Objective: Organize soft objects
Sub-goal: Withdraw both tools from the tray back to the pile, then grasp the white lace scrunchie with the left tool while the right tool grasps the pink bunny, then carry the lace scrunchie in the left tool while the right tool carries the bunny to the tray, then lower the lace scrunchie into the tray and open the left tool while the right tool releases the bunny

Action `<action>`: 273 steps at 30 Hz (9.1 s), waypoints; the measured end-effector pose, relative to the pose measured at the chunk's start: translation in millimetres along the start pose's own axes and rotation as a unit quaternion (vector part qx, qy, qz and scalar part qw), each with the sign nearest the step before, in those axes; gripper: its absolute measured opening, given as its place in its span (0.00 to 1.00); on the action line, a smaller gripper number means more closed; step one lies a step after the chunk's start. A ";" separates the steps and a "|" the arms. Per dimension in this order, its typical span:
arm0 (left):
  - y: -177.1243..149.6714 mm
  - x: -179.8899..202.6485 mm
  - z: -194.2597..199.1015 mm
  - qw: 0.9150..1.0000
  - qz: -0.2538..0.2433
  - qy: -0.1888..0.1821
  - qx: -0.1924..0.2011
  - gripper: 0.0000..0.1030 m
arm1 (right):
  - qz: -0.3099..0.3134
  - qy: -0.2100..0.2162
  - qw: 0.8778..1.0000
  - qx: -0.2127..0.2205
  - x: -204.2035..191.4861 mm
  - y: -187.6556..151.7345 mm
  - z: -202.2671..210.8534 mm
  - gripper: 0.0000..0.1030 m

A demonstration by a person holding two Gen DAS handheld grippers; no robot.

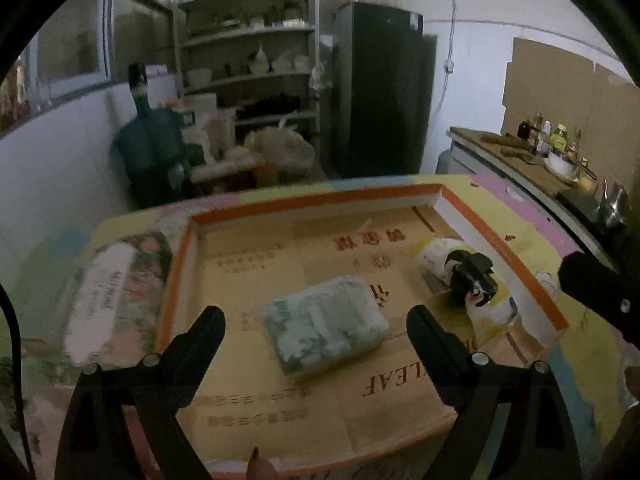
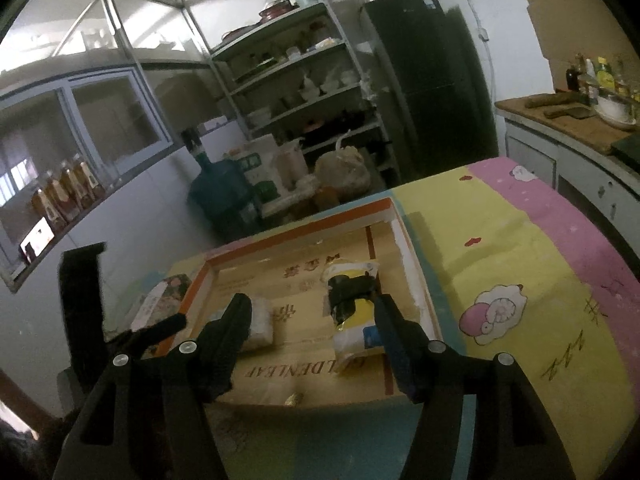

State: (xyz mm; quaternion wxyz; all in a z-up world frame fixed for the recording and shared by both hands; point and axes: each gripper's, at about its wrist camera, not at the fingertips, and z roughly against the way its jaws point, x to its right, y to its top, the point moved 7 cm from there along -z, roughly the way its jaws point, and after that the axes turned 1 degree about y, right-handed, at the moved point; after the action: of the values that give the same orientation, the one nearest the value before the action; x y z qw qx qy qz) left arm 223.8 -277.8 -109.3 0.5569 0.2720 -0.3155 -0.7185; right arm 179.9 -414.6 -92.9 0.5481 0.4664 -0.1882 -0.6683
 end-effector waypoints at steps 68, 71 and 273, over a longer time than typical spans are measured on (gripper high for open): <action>-155.2 -289.7 157.0 0.983 0.169 0.028 0.066 0.77 | 0.165 0.046 0.985 -0.034 -261.6 -161.3 1.0 0.75; -161.1 -293.1 142.9 0.983 0.178 0.020 0.050 0.77 | 0.166 0.044 0.985 -0.034 -262.6 -161.6 -0.5 0.75; 66.9 -41.2 -10.3 0.987 0.073 -0.137 0.049 0.72 | 0.054 0.007 0.998 -0.044 -46.8 -44.9 -53.0 0.64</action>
State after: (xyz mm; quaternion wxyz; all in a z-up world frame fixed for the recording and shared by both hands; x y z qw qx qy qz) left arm 283.1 -251.4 -63.8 0.5454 0.1737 -0.4429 -0.6900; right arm 197.2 -343.6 -133.9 0.6044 0.4361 -0.1798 -0.6421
